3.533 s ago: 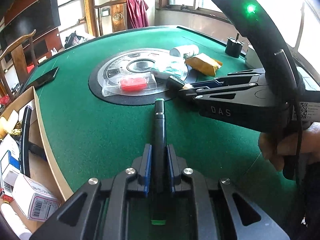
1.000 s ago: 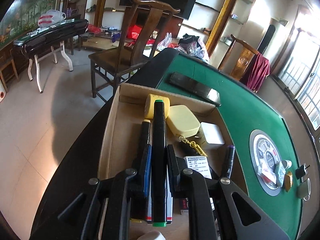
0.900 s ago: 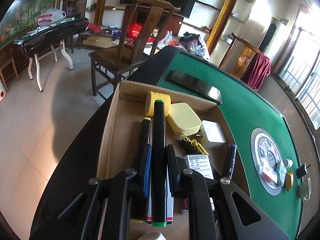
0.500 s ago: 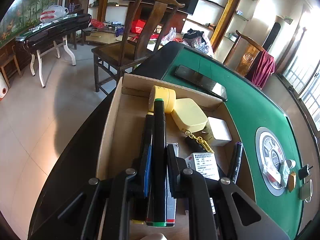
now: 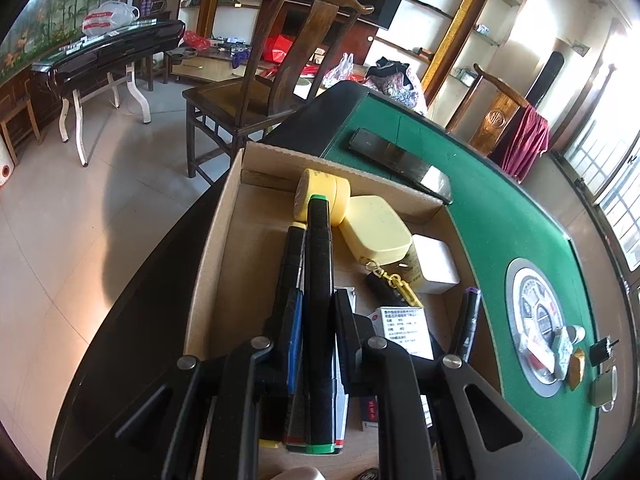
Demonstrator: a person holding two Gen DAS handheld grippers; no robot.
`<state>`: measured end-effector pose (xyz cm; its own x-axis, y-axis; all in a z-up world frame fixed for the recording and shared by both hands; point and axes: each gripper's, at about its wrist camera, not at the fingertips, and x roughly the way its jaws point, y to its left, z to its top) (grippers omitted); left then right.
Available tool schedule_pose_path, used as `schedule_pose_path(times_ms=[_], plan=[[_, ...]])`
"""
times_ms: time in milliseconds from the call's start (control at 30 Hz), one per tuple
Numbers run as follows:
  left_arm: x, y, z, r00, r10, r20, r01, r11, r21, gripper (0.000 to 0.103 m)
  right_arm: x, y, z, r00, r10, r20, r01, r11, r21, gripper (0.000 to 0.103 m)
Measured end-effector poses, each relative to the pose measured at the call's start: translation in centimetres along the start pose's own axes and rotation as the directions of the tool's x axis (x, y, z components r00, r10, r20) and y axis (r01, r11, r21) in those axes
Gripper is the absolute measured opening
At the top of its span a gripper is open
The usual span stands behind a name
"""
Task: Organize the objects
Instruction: 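Lower the tube into the tray and open the right tool while the left drops the marker, then grasp the white pill bottle with the right tool while the left grasps the gold foil packet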
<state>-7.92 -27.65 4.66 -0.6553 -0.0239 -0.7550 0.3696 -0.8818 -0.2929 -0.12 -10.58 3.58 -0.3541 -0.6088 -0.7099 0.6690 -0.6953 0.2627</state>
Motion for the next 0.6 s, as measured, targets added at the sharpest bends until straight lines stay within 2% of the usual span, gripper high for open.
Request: schedule_pose_path(times_ms=[133, 233, 300, 367, 467, 600], plan=[[-1.2, -0.5, 0.0, 0.998, -0.029, 0.062, 0.029, 1.0, 0.0, 0.015, -1.3, -0.4, 0.2, 0.999, 0.021, 0.034, -0.022, 1.0, 0.014, 0.018], [-2.2, -1.5, -0.2, 0.992, -0.041, 0.118, 0.037, 0.999, 0.034, 0.015, -3.9, -1.4, 0.6, 0.993, 0.035, 0.111, -0.039, 0.999, 0.029, 0.018], [-2.5, -2.2, -0.4, 0.989, -0.07, 0.128, 0.062, 0.996, 0.06, 0.015, -6.0, -3.1, 0.9, 0.986, 0.024, 0.165, -0.034, 0.998, 0.054, 0.018], [-2.7, -2.9, -0.6, 0.986, -0.098, 0.135, 0.087, 0.993, 0.084, 0.015, -8.0, -5.7, 0.8, 0.978, -0.02, 0.209, -0.001, 0.995, 0.102, 0.022], [-3.2, -4.6, -1.3, 0.98, -0.137, 0.142, 0.116, 0.982, 0.149, 0.015, -10.0, -10.5, 0.3, 0.968, -0.1, 0.231, 0.054, 0.979, 0.197, 0.027], [-3.9, -7.5, -2.7, 0.965, -0.231, 0.122, 0.194, 0.946, 0.259, 0.015, -12.2, -16.2, -0.6, 0.953, -0.181, 0.244, 0.097, 0.942, 0.322, 0.027]])
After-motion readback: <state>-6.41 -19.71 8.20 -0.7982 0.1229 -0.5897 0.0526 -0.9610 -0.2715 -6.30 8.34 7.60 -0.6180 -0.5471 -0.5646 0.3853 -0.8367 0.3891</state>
